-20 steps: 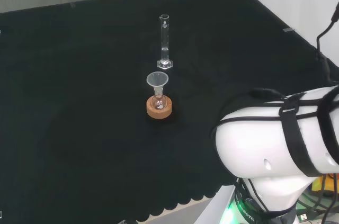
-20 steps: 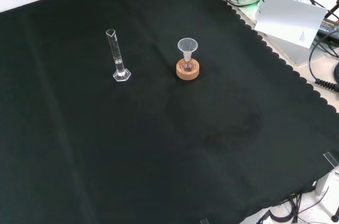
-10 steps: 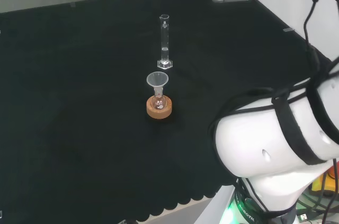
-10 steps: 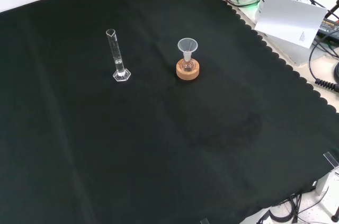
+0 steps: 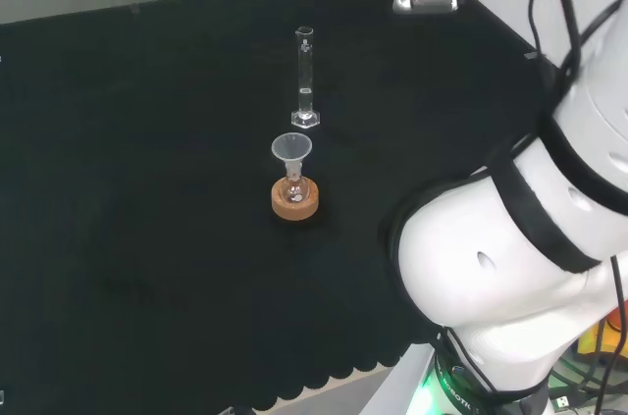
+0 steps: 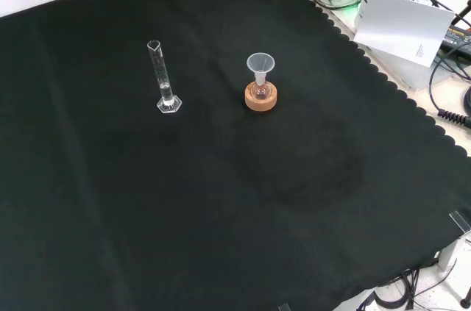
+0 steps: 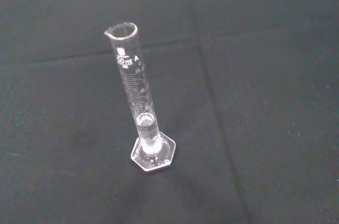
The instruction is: Pick up the graduated cylinder.
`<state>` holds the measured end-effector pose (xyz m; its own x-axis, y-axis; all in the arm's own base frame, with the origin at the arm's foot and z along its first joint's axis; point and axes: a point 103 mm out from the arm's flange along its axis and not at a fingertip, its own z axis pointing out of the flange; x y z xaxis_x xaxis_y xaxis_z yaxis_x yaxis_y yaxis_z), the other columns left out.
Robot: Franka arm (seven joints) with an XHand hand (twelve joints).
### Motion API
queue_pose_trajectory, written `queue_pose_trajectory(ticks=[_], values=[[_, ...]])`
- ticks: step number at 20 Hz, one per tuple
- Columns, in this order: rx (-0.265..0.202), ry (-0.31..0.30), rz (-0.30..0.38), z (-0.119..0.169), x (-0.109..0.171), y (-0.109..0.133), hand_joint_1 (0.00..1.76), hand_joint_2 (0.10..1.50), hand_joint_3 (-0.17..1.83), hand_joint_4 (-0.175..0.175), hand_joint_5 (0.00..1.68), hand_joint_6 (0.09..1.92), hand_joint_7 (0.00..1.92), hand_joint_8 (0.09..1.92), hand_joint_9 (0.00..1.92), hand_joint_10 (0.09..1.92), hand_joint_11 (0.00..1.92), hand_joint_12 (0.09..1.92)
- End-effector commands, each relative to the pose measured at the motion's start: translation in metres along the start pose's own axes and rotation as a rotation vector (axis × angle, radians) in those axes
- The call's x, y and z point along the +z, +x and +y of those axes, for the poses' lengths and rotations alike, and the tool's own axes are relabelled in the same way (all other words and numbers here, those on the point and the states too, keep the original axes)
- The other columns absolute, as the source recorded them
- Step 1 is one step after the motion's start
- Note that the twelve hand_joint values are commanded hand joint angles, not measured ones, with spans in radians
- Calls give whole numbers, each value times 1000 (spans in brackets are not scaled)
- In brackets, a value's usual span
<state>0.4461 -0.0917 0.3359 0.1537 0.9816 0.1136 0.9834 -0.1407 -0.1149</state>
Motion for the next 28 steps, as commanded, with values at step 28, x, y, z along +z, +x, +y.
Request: queue_pose_trajectory(ticks=[28], values=[[-257,33,348,87,136,-18,548,1134,-175,-32,263,87,108,565,350,623,201,1362]])
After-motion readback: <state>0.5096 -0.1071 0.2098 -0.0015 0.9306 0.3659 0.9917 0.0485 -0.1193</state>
